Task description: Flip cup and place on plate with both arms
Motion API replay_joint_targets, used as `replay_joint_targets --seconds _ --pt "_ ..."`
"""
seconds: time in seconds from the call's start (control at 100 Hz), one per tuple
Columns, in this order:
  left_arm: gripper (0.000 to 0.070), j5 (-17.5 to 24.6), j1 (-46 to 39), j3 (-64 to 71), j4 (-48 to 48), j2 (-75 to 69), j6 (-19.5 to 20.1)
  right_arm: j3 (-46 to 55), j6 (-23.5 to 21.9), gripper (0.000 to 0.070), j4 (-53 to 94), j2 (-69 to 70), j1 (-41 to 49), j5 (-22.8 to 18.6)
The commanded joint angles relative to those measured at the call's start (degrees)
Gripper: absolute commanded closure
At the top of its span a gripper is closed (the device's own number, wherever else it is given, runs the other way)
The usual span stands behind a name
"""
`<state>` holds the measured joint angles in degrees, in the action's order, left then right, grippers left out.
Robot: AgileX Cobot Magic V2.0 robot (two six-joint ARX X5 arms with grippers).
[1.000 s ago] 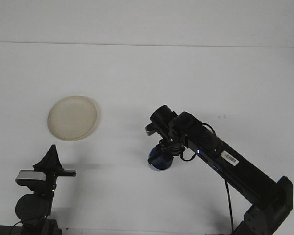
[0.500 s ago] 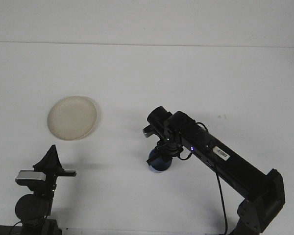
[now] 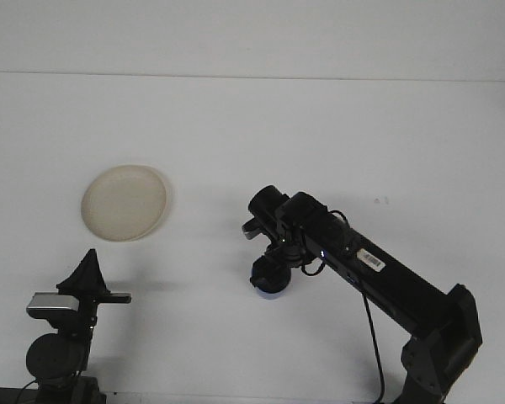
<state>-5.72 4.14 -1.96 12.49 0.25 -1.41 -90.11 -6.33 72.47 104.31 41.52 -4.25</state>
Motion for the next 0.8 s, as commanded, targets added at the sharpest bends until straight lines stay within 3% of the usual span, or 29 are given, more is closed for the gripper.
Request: replay_joint_targets --seconds 0.0,0.23,0.42,0.79 --pt "0.0689 0.20 0.00 1.16 0.66 -0.07 0.09 -1.97 0.33 0.0238 0.11 0.76 0.50 0.20" --pt "0.0689 0.20 0.00 1.16 0.66 -0.07 0.09 -7.41 0.48 0.0238 2.32 -1.31 -0.02 0.26" --pt "0.0689 0.20 0.00 1.16 0.66 -0.07 0.09 -9.35 3.65 0.0238 3.48 -4.72 -2.97 0.22" --pt "0.0689 0.20 0.00 1.16 0.66 -0.07 0.09 -8.83 5.77 0.0238 4.52 -12.87 -18.93 -0.20"
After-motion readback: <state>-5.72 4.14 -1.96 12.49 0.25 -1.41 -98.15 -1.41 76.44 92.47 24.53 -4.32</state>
